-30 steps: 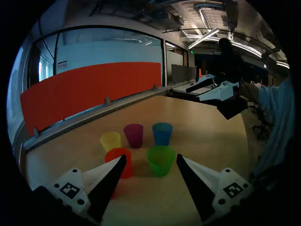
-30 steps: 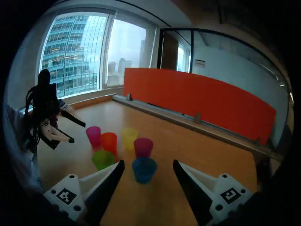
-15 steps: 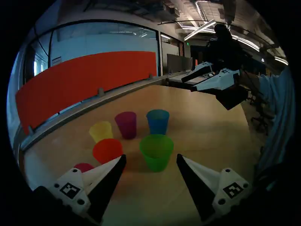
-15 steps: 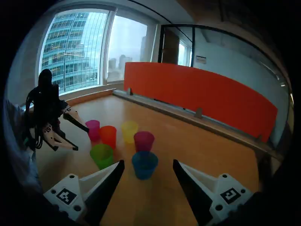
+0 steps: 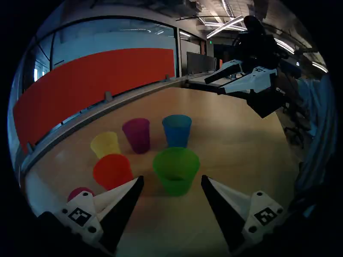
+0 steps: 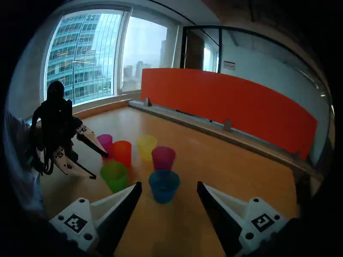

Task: Pour water

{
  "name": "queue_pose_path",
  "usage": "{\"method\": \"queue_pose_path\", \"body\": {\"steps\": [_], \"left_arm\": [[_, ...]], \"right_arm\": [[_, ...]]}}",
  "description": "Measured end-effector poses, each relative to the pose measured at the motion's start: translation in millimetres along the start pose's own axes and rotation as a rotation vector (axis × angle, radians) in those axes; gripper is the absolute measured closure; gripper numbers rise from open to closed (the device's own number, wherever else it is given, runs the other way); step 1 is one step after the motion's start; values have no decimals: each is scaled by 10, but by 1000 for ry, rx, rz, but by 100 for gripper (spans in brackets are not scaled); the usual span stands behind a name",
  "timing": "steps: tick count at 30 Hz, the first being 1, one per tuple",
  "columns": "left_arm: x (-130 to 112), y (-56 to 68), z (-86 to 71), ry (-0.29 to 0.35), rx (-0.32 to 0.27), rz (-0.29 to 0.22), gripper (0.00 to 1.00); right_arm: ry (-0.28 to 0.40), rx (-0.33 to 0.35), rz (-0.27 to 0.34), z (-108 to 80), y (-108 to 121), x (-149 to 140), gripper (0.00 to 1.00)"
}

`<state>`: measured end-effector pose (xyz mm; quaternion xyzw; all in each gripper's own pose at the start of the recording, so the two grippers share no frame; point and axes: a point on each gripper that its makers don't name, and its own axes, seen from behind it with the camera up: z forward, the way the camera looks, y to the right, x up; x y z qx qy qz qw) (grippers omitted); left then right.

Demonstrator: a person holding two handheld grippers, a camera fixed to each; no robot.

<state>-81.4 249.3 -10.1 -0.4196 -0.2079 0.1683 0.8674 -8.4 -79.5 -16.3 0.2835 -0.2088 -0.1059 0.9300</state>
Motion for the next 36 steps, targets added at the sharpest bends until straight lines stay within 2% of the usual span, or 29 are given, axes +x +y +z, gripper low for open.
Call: {"method": "queue_pose_path", "body": {"steps": [20,29,31,36], "left_arm": [[-16,29,380,-42,-29,9,0],[-40,35,479,-60,-31,7,0],[-49,26,485,-63,-28,8,2],[-72,20,501,-73,-24,22,13]], "right_arm": [[-7,0,7,82,72,-17,0],[-9,-4,9,80,101,-22,0],[-10,-5,8,79,108,-24,0],[-9,-7,9,78,118,-24,0]]}}
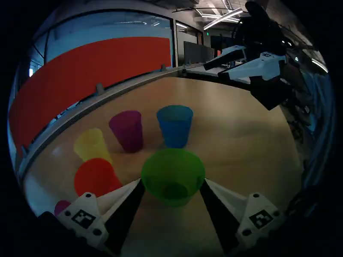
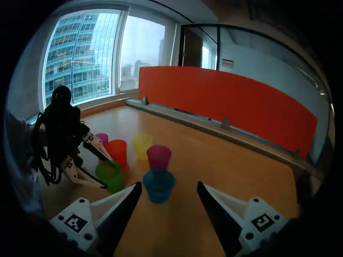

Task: Pour water

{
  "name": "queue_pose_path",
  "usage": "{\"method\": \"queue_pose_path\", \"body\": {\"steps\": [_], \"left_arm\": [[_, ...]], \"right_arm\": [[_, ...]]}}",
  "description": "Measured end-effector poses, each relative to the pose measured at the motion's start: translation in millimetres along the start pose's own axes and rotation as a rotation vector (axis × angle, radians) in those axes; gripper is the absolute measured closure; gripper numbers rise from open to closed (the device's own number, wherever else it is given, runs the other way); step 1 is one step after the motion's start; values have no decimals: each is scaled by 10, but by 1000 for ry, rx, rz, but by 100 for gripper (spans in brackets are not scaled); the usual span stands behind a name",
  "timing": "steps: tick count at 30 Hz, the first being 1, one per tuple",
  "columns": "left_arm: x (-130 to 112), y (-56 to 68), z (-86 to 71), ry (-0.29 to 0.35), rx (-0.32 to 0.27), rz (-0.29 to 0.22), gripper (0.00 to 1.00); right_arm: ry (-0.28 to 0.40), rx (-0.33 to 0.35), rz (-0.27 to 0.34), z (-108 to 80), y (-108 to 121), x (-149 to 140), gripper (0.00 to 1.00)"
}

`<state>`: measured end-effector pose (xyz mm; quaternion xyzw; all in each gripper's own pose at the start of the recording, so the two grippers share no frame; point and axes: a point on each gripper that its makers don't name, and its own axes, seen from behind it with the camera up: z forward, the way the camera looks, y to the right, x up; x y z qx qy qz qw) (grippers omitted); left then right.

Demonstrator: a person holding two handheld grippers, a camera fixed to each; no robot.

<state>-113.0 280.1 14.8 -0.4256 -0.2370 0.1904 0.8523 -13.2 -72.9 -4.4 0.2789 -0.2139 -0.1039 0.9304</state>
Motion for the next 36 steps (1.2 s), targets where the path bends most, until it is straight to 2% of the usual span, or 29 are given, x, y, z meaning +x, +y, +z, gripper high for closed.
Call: {"method": "queue_pose_path", "body": {"steps": [8,20,32,36], "left_arm": [[3,39,-7,-1,-5,13,15],[215,68,-188,71,-16,-16,16],[556,-117,-487,168,29,-54,16],[645,-194,-597,191,51,-47,15]], "right_arm": [[0,0,-2,-1,-5,-5,0],[0,2,9,61,-8,-42,0],[-6,16,11,154,-44,-99,0],[-7,19,14,192,-56,-115,0]]}}
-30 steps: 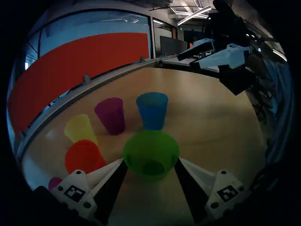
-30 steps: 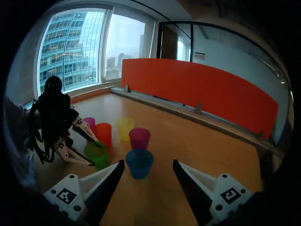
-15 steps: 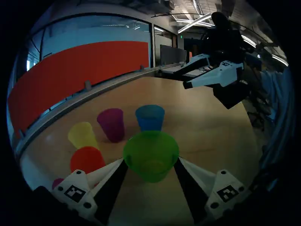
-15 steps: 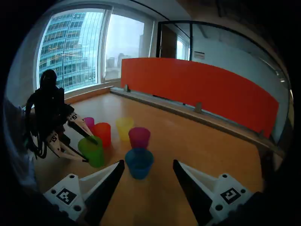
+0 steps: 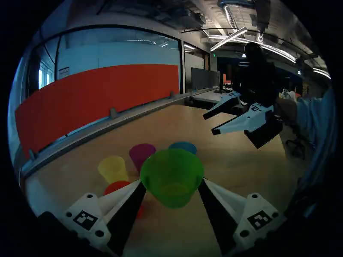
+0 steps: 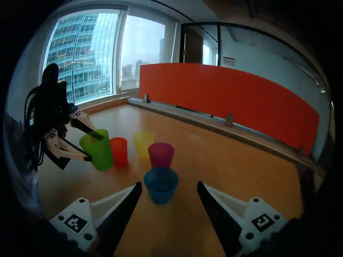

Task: Pour water

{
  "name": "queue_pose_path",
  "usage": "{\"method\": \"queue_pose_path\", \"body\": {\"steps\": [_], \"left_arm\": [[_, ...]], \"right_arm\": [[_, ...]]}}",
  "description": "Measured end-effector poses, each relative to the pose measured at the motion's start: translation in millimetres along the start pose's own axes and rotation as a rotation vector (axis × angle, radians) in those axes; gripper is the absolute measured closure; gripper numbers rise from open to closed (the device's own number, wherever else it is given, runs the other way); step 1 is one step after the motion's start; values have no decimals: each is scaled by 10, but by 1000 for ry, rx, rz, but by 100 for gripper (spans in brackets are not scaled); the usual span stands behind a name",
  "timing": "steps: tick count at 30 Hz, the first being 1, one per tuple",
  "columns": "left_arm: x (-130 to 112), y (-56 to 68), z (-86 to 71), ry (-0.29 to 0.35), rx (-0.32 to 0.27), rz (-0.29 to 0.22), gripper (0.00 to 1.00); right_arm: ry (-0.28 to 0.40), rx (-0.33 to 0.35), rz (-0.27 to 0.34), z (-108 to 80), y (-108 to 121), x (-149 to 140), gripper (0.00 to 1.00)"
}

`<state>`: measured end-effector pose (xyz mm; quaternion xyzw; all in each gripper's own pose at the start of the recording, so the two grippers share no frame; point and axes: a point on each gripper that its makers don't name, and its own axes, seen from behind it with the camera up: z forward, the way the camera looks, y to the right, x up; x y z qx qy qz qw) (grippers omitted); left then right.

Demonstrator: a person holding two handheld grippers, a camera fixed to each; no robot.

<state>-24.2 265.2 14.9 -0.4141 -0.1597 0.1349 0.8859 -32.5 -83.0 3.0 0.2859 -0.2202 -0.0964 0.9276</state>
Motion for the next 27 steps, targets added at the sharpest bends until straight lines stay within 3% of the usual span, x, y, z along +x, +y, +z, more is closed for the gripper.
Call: {"method": "queue_pose_path", "body": {"steps": [17,27], "left_arm": [[342,-218,-380,86,77,22,15],[627,-337,-694,161,119,30,15]], "right_arm": [[-21,36,6,210,-115,-83,0],[-54,45,-7,371,-165,-200,0]]}}
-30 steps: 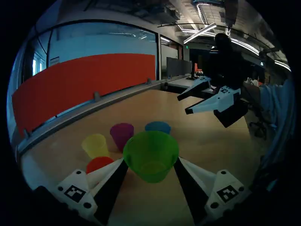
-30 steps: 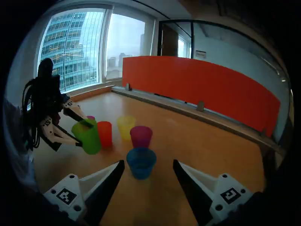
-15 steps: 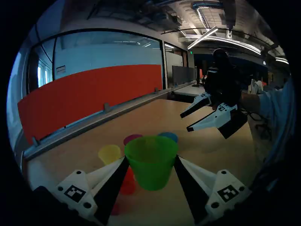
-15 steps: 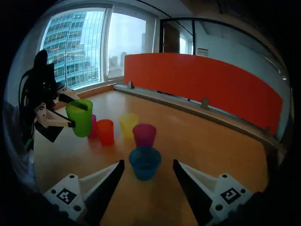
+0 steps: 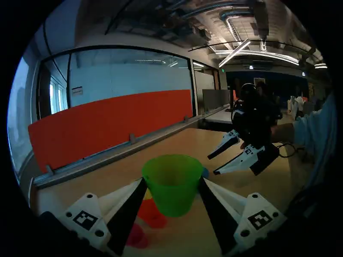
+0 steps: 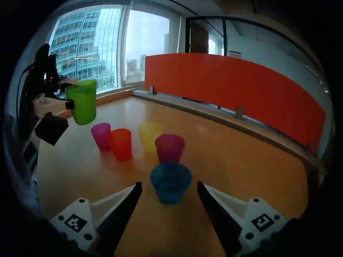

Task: Pour water

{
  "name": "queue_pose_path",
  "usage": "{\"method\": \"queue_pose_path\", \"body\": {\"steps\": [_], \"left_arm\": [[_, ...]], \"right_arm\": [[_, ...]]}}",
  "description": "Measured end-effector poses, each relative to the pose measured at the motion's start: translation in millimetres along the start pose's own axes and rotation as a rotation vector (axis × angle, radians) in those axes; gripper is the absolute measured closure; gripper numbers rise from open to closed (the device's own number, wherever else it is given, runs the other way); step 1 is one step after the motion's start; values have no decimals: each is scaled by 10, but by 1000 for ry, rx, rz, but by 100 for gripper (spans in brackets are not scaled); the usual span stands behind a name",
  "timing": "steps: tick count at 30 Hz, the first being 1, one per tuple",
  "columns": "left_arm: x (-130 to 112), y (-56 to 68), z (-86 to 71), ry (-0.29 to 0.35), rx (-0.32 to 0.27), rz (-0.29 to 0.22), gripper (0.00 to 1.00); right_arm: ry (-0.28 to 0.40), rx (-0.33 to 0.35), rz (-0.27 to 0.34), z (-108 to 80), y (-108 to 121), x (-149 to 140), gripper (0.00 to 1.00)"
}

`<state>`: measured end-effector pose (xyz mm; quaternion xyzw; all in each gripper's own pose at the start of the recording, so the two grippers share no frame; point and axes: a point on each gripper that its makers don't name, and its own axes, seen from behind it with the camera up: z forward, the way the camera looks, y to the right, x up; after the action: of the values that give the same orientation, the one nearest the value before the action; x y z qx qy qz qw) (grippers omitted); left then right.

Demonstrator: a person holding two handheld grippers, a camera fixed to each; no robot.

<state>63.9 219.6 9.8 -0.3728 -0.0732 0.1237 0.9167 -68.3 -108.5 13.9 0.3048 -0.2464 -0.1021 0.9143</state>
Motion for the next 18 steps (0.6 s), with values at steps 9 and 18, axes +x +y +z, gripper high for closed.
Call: {"method": "queue_pose_path", "body": {"steps": [9,18], "left_arm": [[91,-95,-152,20,21,7,15],[83,-155,-247,19,37,13,14]], "right_arm": [[-36,-5,-15,180,-12,-126,0],[-64,-12,-17,389,5,-222,0]]}}
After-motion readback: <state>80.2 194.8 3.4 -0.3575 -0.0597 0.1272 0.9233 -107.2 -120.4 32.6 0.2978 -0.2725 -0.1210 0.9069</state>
